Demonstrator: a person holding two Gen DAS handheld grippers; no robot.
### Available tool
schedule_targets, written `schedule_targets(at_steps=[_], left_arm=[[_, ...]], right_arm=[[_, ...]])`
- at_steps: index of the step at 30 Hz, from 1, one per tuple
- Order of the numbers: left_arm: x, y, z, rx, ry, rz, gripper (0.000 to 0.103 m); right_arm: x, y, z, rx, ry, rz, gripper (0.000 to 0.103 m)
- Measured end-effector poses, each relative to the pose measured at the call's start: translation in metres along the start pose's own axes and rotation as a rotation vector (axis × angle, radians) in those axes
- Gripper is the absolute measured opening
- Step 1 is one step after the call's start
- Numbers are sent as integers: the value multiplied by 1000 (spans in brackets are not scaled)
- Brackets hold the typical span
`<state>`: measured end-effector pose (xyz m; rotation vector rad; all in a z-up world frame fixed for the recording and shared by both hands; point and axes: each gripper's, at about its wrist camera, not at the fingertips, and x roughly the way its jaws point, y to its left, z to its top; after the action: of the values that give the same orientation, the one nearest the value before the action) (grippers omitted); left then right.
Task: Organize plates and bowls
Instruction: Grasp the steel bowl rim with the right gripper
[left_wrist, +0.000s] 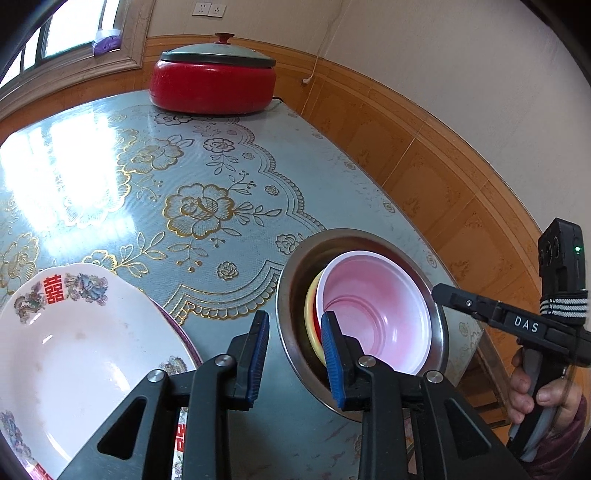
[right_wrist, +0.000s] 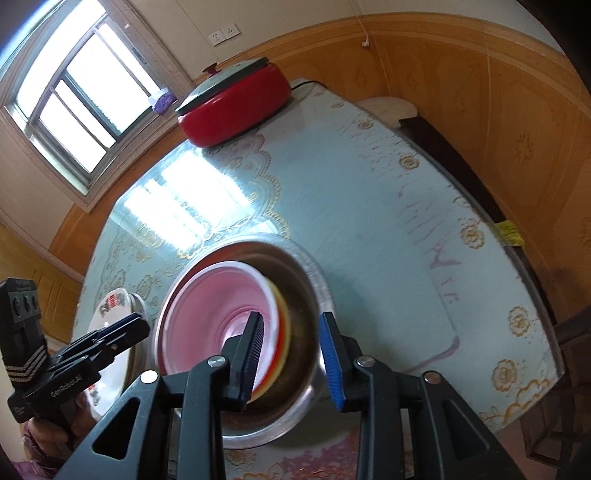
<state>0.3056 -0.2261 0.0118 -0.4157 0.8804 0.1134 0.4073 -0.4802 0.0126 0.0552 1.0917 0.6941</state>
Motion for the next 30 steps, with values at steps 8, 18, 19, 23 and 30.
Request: schedule_targets(at_steps=[8, 18, 19, 23, 30], left_arm=[[4, -2, -5, 12, 12, -5, 29], [8, -6, -12, 6, 24, 0, 29], [8, -6, -13, 3, 24, 4, 29], [11, -8, -17, 4, 40, 8, 29], [15, -19, -20, 26, 48, 6, 26]], right_arm=[[11, -16, -6, 44, 32, -28, 31], [23, -13, -4, 5, 5, -47, 10], [23, -15, -3, 10, 3, -40, 10], [25, -19, 3, 29, -3, -30, 11], [28, -22, 9, 25, 3, -25, 12]])
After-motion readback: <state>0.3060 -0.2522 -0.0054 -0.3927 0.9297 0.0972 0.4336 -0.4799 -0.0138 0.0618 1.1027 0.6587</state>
